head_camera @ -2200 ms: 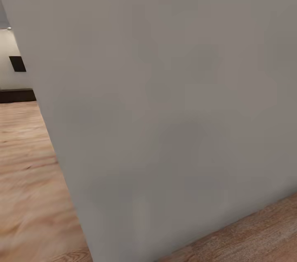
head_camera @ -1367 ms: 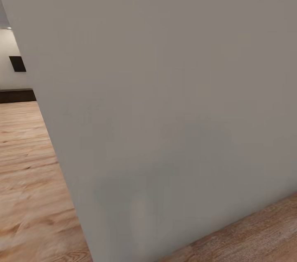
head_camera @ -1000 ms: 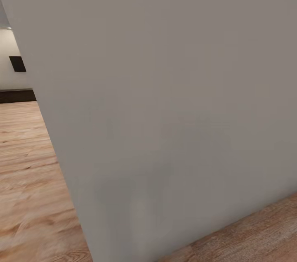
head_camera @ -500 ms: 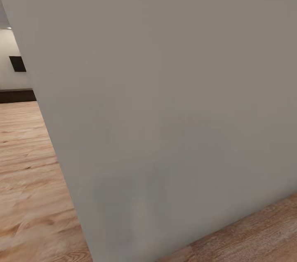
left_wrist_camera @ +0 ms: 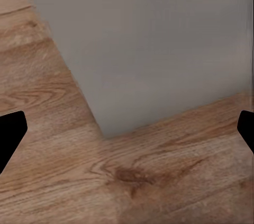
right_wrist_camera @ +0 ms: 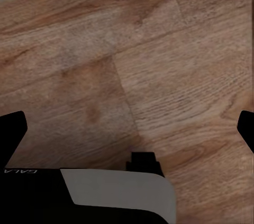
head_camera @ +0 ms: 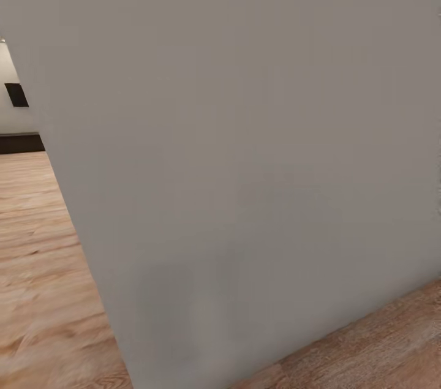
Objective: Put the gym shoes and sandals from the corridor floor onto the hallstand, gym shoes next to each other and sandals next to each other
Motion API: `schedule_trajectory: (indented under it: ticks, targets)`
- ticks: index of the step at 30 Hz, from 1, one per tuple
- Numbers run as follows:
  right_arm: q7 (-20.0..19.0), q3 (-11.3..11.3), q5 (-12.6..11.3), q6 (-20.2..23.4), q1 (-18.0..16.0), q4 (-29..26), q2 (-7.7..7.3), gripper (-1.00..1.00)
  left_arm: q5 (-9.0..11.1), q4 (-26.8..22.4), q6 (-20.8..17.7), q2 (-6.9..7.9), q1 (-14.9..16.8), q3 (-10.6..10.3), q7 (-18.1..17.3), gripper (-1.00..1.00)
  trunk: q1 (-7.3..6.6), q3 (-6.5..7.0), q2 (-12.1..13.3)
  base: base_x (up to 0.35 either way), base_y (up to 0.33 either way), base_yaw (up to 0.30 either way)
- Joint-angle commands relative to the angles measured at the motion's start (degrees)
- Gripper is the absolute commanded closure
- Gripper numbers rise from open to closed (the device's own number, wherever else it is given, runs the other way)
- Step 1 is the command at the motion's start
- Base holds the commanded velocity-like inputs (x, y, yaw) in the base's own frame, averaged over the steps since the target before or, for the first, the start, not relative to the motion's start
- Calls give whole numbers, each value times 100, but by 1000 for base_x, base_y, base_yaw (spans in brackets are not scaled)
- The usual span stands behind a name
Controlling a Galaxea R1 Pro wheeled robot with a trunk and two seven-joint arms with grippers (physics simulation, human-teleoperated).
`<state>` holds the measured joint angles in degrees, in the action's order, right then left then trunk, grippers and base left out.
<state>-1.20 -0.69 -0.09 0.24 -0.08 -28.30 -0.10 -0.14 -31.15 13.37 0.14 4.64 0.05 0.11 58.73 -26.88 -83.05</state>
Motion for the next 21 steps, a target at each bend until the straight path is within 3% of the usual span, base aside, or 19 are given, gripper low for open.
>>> schedule_trajectory:
  ticks: [1,9,21]
  targets:
    - [-12,-10,-3,3,-1,-4,1,-100,0,2,19,1,2,1,2,-100,0,-5,-3,0,0,-186]
    - [-12,-18,-13,3,-1,21,1,-100,1,104,23,3,2,3,0,-100,0,-5,-3,0,0,-200]
    - [7,-18,-24,3,-1,29,-6,-100,-3,249,25,-5,2,-5,-2,-100,0,-5,-3,-17,-25,-23]
